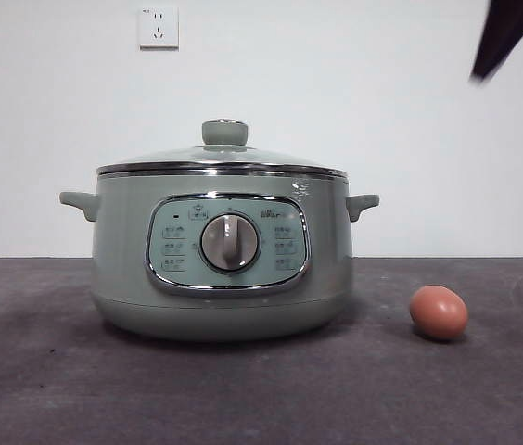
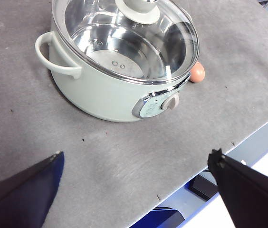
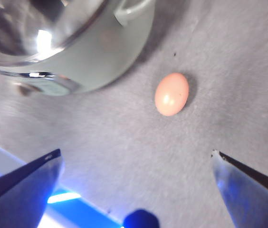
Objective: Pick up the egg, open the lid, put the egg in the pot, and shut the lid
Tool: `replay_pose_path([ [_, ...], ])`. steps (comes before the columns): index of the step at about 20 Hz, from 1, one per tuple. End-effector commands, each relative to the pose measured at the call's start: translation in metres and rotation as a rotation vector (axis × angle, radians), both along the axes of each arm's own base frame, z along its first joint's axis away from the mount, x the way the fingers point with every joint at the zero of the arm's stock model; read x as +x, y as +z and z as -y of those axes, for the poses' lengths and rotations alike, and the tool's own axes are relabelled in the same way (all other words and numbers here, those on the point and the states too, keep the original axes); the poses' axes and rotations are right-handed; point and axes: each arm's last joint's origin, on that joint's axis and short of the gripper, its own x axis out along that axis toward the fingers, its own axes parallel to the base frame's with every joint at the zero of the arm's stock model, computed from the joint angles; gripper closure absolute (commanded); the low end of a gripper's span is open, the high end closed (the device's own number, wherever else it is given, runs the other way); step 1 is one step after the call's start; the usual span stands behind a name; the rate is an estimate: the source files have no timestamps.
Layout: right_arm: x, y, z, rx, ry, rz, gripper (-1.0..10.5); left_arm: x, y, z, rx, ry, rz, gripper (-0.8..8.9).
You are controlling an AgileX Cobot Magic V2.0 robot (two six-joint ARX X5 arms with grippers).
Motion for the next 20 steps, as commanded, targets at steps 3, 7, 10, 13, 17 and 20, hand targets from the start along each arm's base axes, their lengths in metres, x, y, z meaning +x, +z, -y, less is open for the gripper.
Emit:
replay_pose_path([
  [3,0.042,-0.042,-0.023,-0.099,-0.001,-0.091,3.5,0.000,0.001,0.000,0.000,-0.004,0.013,2.15],
  [7,0.069,-0.080,-0.037,-0.162,0.003,-0.149,3.5,0.000,0.001,0.000,0.000,-0.003,0.014,2.15],
  [10,0.083,-0.102,-0.044,-0.170,0.003,-0.170,3.5,0.000,0.001,0.000,0.000,-0.003,0.014,2.15],
  [13,0.090,-0.117,-0.051,-0.213,-0.003,-0.165,3.5,0.000,0.001,0.000,0.000,-0.003,0.014,2.15],
  [17,0.094,-0.128,-0.057,-0.216,0.012,-0.170,5.4,0.000,0.001,0.000,0.001,-0.003,0.014,2.15],
  [20,0.094,-0.128,-0.058,-0.214,0.007,-0.170,6.9,0.000,0.001,0.000,0.001,-0.003,0.014,2.15],
])
